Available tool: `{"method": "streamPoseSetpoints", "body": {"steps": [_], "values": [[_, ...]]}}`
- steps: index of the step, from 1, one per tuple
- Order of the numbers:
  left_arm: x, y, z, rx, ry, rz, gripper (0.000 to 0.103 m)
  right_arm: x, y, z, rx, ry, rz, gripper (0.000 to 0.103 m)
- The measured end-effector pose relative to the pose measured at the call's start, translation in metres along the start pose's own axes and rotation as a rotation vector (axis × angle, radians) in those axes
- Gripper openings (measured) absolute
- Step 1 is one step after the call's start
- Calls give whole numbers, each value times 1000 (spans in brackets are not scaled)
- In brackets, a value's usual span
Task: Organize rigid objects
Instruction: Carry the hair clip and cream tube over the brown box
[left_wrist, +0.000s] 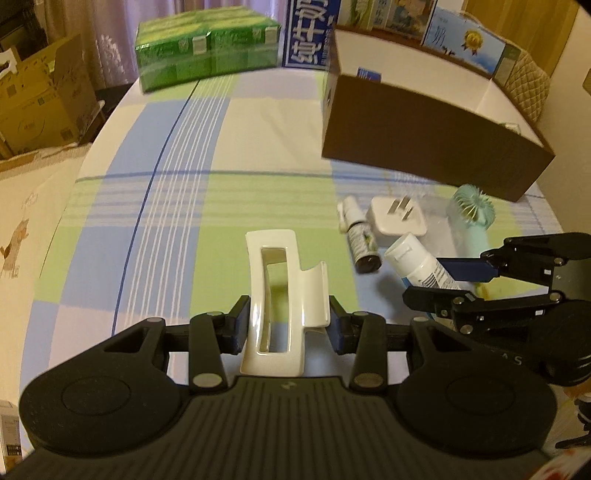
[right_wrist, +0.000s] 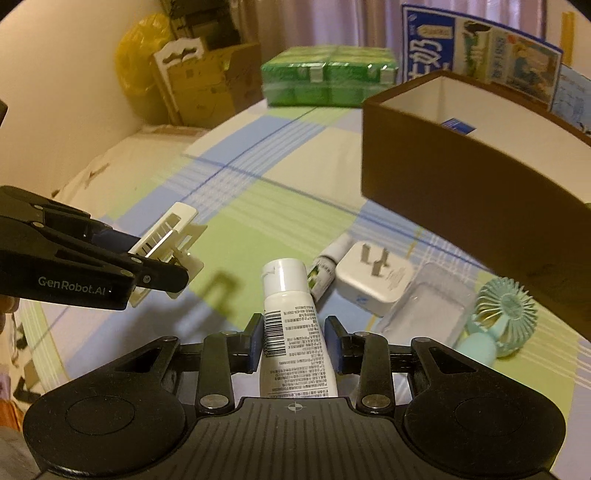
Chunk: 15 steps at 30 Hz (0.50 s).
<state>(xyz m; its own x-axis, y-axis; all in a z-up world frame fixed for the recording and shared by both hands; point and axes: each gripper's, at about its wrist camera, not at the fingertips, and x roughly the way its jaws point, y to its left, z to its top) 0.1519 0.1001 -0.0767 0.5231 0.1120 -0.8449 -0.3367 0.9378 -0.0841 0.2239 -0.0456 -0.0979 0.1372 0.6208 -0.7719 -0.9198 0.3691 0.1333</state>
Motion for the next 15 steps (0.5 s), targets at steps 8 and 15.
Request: {"method": "streamPoseSetpoints", "body": {"steps": [8, 15], "values": [[-15, -13, 16, 33, -47, -24, 37, -27, -7, 10, 41, -64, -5, 32], [-24, -27, 30, 77, -83, -45, 37, -50, -18, 16, 70, -117, -22, 32]]}}
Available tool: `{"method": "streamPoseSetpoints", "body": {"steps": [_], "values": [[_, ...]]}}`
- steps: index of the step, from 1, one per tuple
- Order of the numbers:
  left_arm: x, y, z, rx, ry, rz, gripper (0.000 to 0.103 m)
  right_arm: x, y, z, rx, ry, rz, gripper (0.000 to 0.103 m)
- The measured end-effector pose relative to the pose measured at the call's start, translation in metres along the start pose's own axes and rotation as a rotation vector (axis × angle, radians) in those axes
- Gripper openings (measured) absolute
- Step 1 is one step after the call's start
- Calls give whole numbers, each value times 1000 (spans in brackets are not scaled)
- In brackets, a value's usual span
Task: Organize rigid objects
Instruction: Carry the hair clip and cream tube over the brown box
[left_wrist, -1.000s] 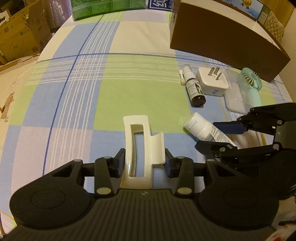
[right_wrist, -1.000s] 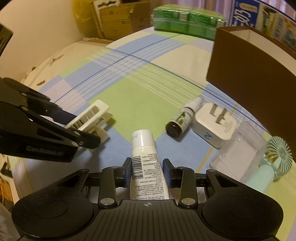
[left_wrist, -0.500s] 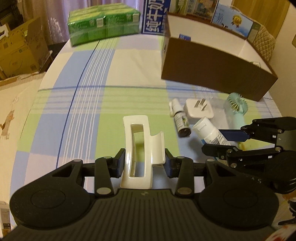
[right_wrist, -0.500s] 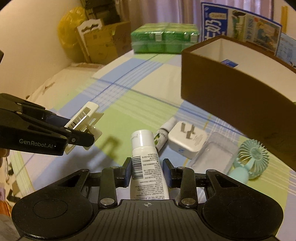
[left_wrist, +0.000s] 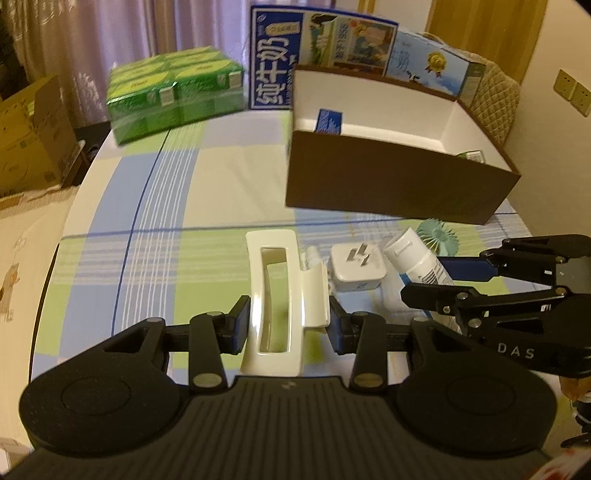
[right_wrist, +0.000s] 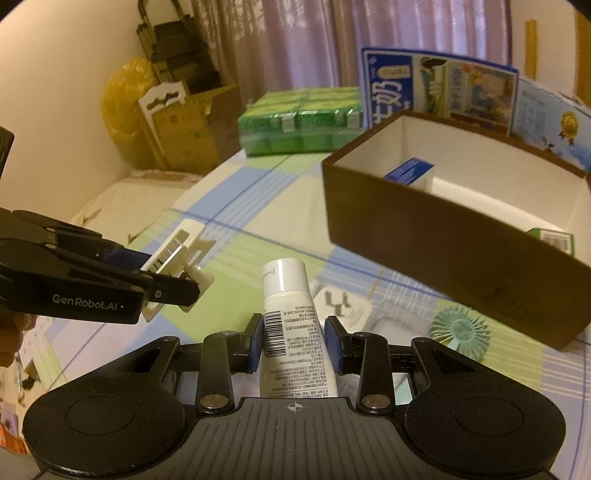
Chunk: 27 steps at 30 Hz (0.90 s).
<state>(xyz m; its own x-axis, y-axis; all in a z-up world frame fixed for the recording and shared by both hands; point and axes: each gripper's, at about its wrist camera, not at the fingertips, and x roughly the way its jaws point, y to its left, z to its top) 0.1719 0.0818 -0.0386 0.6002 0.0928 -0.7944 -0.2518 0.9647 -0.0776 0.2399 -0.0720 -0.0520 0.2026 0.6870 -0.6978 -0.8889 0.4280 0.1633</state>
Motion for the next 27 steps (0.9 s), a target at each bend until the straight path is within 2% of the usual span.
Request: {"method": "streamPoseSetpoints", "body": {"steps": [16, 27], "values": [[4, -48, 56, 127, -82, -72, 37, -42, -49, 23, 52, -88, -85, 32], [26, -84, 116, 201, -143, -120, 37, -64, -103, 68, 75, -169, -126, 32]]}}
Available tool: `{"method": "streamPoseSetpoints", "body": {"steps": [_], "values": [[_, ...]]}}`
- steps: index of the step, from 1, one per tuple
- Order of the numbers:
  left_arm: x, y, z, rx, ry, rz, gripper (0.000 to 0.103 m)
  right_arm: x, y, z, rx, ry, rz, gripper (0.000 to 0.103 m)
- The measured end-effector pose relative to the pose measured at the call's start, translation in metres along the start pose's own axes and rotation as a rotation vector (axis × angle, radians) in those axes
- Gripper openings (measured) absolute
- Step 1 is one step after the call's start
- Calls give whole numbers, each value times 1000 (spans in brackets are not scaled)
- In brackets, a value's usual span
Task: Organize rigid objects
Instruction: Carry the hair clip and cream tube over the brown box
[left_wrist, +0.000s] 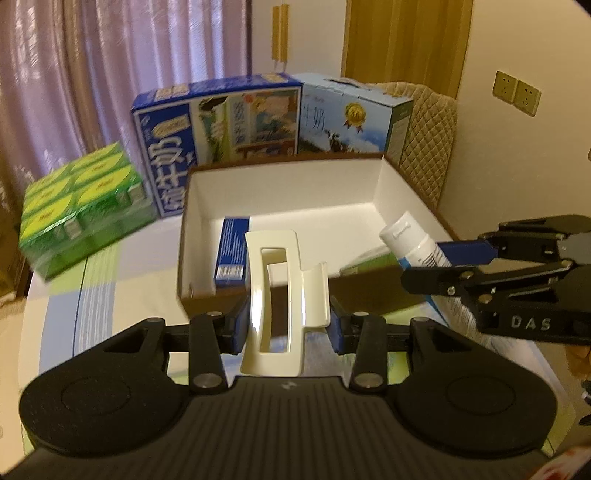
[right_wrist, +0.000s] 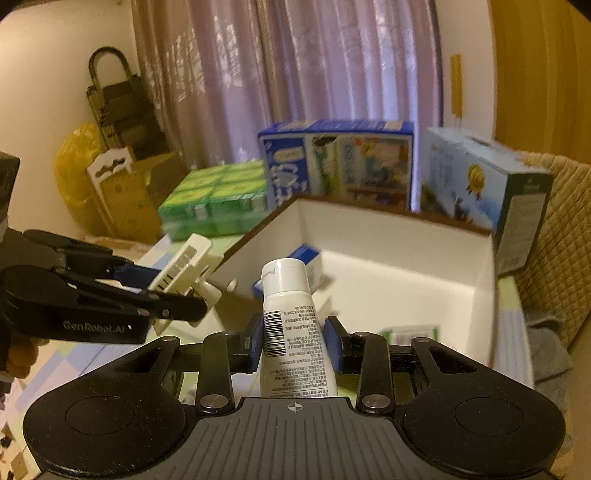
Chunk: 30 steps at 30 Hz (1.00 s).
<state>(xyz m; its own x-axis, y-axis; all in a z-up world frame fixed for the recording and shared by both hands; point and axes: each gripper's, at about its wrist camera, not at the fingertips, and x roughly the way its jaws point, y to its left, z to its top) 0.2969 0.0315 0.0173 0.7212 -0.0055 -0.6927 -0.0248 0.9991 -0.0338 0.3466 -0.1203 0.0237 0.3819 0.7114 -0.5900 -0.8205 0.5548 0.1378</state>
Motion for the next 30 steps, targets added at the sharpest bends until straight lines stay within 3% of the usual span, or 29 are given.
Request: {"method": "streamPoseSetpoints", "body": {"steps": [8, 15, 30], "values": [[36, -8, 50, 44, -27, -17, 37, 11, -41, 46, -14, -58, -31, 32], [75, -6, 79, 63, -1, -4, 37, 42, -73, 73, -32, -55, -66, 32], [167, -3, 106, 55, 95, -6, 37, 125, -127, 72, -84, 55, -118, 32]]}}
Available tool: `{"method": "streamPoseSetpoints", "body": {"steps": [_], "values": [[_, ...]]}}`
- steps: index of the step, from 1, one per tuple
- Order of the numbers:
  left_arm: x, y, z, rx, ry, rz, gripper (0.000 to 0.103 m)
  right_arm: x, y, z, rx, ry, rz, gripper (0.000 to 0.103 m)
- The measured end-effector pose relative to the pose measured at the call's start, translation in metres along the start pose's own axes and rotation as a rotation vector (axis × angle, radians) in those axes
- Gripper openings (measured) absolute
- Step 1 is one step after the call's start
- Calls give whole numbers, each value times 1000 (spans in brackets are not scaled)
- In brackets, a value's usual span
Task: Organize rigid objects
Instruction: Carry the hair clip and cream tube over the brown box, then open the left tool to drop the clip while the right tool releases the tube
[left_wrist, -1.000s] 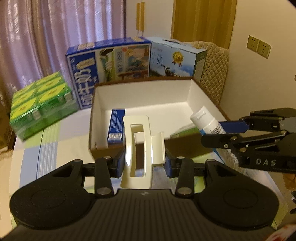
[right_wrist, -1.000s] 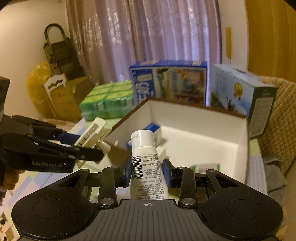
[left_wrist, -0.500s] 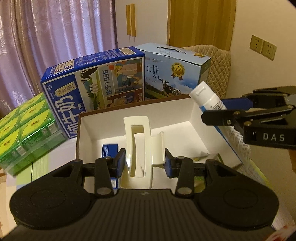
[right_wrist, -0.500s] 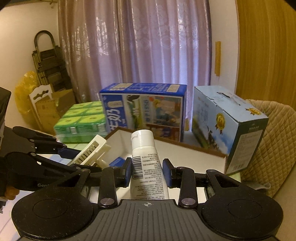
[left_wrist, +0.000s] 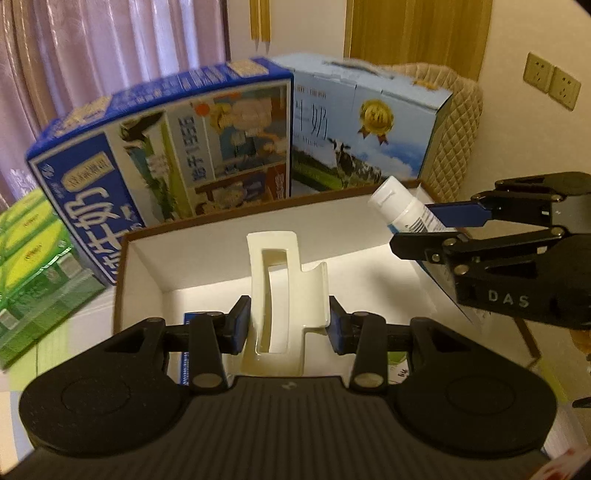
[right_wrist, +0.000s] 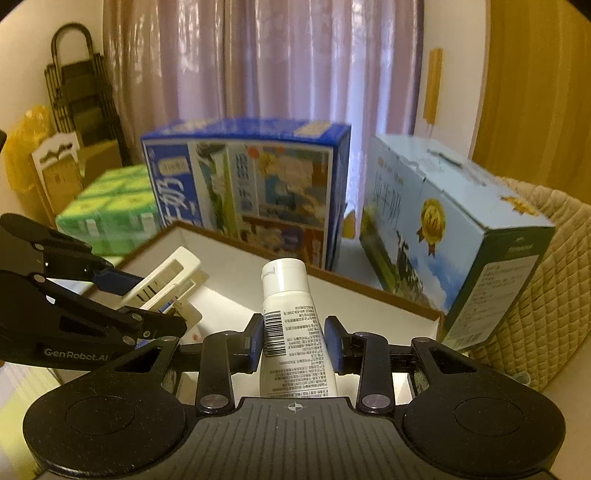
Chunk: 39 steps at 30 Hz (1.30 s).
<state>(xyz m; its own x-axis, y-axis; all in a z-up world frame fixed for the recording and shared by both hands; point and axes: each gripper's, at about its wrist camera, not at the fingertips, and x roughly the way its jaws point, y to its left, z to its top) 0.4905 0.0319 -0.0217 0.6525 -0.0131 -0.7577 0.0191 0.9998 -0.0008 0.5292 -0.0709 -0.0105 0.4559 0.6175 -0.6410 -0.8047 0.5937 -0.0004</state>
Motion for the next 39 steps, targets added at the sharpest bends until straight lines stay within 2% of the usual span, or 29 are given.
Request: {"method": "streamPoseSetpoints", "body": {"steps": [8, 18, 21, 24, 36, 39], "values": [[43, 5, 1, -28, 75, -1, 37, 36, -12, -9, -19, 66, 3, 32], [70, 8, 4, -34, 103, 7, 37, 58, -26, -10, -21, 100, -3, 32], [74, 10, 6, -38, 102, 11, 37, 61, -28, -10, -25, 103, -7, 32], [78, 11, 8, -48, 101, 12, 47, 62, -31, -9, -22, 105, -10, 32], [82, 20, 5, -56, 118, 24, 50, 70, -35, -10, -25, 125, -16, 33], [81, 23, 4, -57, 114, 32, 51, 70, -35, -9, -10, 113, -39, 34]]}}
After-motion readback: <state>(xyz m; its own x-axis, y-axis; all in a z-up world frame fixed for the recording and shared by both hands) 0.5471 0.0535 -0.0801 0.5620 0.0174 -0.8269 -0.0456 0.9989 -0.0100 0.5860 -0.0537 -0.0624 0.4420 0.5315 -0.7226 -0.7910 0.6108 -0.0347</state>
